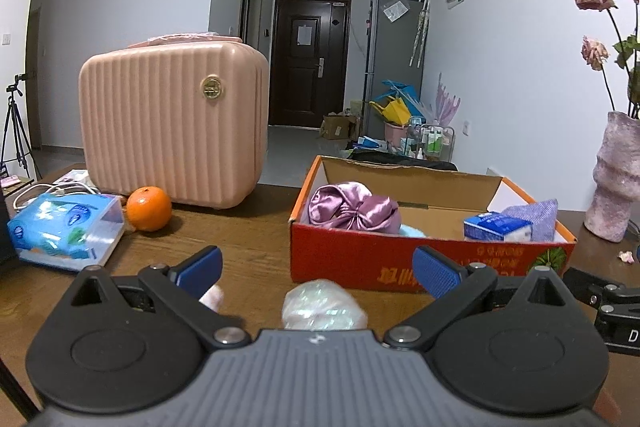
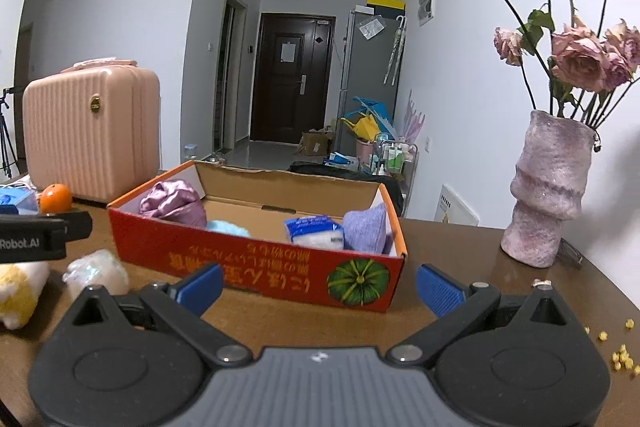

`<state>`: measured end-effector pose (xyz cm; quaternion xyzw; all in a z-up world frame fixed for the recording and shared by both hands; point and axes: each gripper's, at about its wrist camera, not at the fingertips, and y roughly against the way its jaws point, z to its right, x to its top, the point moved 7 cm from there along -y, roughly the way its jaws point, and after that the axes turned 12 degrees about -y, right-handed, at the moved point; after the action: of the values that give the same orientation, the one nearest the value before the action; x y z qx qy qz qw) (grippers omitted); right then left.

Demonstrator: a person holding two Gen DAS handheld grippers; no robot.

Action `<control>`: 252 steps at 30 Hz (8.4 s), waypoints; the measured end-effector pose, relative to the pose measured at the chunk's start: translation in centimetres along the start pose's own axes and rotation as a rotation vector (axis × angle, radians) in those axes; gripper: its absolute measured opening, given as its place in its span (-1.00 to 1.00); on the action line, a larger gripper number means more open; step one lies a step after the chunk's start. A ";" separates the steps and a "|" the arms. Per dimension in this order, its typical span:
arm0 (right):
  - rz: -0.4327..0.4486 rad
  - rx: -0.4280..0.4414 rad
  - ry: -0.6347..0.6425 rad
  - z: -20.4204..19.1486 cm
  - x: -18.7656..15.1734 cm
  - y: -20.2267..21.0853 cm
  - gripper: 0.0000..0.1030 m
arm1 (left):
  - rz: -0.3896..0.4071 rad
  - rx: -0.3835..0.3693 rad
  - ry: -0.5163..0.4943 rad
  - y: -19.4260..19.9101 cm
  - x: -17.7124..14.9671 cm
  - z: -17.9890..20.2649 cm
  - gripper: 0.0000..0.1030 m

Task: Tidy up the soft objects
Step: 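Move both tools back toward the pink sponge and plush sheep on the table, then grasp the pink sponge with the right tool, then grasp the yellow plush sheep with the left tool while the right tool holds the sponge, then carry the plush sheep and pink sponge over the box with both tools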

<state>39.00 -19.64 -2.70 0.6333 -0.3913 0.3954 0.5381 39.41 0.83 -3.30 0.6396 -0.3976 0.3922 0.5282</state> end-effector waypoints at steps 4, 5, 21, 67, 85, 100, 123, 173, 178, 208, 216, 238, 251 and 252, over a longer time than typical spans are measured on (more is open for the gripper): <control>0.002 0.011 0.004 -0.2 -1.0 1.5 1.00 | 0.000 -0.005 -0.010 1.4 -0.6 -0.5 1.00; 0.002 0.013 0.006 -0.2 -1.2 1.9 1.00 | -0.001 -0.007 -0.013 1.8 -0.8 -0.7 1.00; -0.009 0.051 0.029 -0.4 -4.6 7.6 1.00 | -0.009 -0.078 -0.080 7.3 -4.0 -1.6 1.00; -0.233 -0.037 -0.032 -0.4 -8.7 1.3 0.88 | -0.072 -0.152 -0.152 9.9 -7.6 -1.1 1.00; -0.237 -0.024 -0.044 -0.7 -8.8 0.9 0.34 | -0.070 -0.155 -0.152 9.9 -7.6 -1.1 1.00; -0.047 0.017 -0.067 -0.6 -6.1 4.7 0.34 | -0.066 -0.173 -0.144 10.2 -7.5 -1.2 1.00; -0.062 0.009 -0.066 -0.7 -6.5 4.3 0.34 | -0.110 0.088 0.061 5.8 -6.3 -7.9 1.00; -0.074 0.013 -0.061 -0.8 -6.7 3.8 0.34 | -0.296 0.189 0.083 -1.3 -8.0 -8.6 1.00; -0.074 0.013 -0.060 -0.8 -6.7 3.8 0.34 | -0.296 0.184 0.082 -1.3 -8.0 -8.7 0.98; -0.078 0.020 -0.059 -1.2 -6.7 3.8 0.35 | -0.207 0.175 0.061 0.5 -6.5 -8.3 0.91; -0.080 0.022 -0.057 -1.2 -6.8 3.8 0.35 | -0.288 0.186 0.089 -0.3 -7.7 -8.8 1.00; -0.080 0.023 -0.057 -1.2 -6.8 3.8 0.35 | -0.362 0.175 0.101 -1.9 -9.2 -9.3 0.84; -0.080 0.023 -0.057 -1.2 -6.8 3.8 0.35 | -0.251 0.194 0.054 -0.4 -7.4 -8.6 0.84; -0.080 0.023 -0.057 -1.2 -6.8 3.8 0.35 | -0.240 0.191 0.055 -0.3 -7.3 -8.6 0.84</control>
<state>32.81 -18.38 -7.44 0.6655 -0.3763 0.3597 0.5349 36.22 10.01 -8.93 0.7190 -0.2647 0.3798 0.5184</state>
